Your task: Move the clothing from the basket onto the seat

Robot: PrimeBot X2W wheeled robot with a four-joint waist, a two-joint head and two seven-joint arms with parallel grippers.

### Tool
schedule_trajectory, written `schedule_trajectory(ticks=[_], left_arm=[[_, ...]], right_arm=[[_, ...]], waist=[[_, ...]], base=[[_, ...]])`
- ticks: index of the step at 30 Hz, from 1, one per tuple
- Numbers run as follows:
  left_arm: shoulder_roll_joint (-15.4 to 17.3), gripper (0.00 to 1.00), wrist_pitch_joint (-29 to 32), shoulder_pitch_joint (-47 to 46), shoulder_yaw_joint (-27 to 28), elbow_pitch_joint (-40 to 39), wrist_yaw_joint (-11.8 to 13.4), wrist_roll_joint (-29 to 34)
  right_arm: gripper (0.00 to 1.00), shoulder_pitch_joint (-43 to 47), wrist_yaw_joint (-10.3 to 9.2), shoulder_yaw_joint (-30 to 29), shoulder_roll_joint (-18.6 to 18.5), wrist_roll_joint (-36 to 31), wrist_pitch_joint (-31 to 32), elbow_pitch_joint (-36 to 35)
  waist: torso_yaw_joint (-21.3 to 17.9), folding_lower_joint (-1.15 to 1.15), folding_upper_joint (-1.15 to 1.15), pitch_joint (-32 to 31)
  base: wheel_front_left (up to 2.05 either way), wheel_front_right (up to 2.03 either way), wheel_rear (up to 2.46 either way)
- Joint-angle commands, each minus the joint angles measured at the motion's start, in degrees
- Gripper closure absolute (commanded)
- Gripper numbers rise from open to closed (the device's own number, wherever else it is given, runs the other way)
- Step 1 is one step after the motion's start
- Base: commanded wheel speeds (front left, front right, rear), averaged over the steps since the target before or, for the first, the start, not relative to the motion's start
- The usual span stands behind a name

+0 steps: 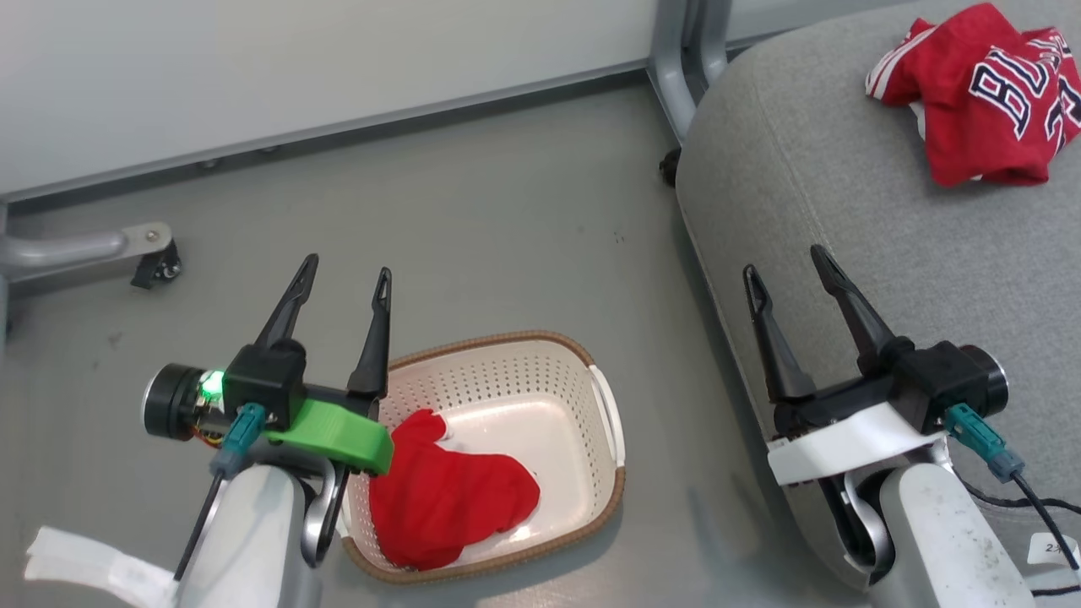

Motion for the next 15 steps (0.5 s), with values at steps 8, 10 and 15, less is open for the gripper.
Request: schedule_trajectory(ticks=[8,10,15], left_arm=[[2.5,0.00,0.1,-9.2,-6.0,7.8,-0.4,-0.1],[3.4,0.00,0.1,-11.0,-7.6,10.1,-0.4,-0.4],[4.9,0.00,0.0,-15.3,-11.2,16.1,-0.4,-1.4]], right_arm=[[0.00,-6.1,-0.06,0.3,-0.2,0.0,-0.1,-2.6],[0.00,-7.4,-0.06,0.5,-0.2,0.2,-0.1,-3.1],[0.00,-10.3,-0.06,0.7,-0.2,0.2,-0.1,-4.4]], waist=[[-7.6,0.00,0.00,12.4],[-8.5,0.00,0.00,14.4],[-9.8,0.00,0.00,18.9]], base=[[0.00,0.00,0.00],[0.00,0.00,0.00],[0.00,0.00,0.00]])
